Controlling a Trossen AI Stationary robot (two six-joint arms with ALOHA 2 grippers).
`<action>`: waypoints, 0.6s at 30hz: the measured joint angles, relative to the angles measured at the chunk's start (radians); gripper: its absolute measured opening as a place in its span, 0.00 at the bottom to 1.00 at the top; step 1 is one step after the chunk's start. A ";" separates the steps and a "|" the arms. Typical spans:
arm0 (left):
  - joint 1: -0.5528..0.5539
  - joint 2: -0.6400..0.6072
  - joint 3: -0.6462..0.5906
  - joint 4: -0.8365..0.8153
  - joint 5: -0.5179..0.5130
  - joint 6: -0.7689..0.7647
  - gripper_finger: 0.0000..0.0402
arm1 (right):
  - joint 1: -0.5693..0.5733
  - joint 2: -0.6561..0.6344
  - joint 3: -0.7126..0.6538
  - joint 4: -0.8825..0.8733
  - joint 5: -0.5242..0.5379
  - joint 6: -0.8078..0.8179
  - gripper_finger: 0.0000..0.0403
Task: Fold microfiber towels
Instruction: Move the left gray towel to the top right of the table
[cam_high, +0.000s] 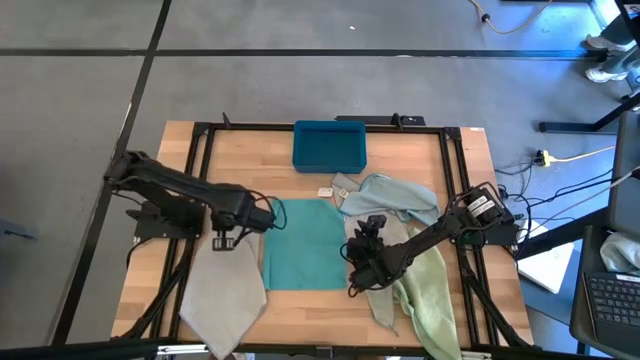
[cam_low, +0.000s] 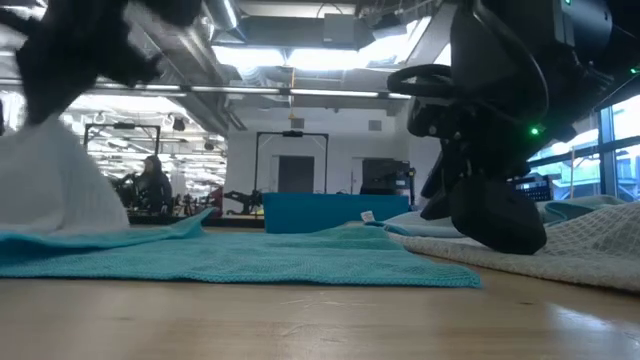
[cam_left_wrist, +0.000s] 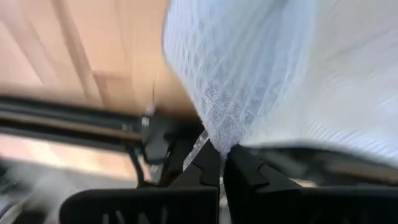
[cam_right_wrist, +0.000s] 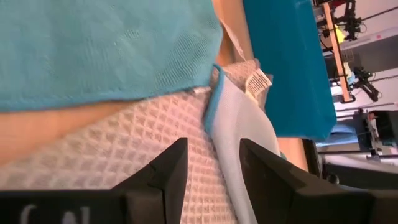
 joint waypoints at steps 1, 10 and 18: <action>-0.006 -0.021 0.039 -0.002 -0.011 -0.032 0.00 | 0.000 0.000 0.000 -0.009 0.009 0.012 0.37; -0.056 -0.123 0.348 -0.003 -0.095 -0.168 0.00 | 0.000 0.000 0.000 -0.095 0.077 0.139 0.37; -0.130 -0.137 0.607 0.154 -0.331 0.065 0.00 | 0.022 -0.001 0.005 -0.230 0.190 0.309 0.37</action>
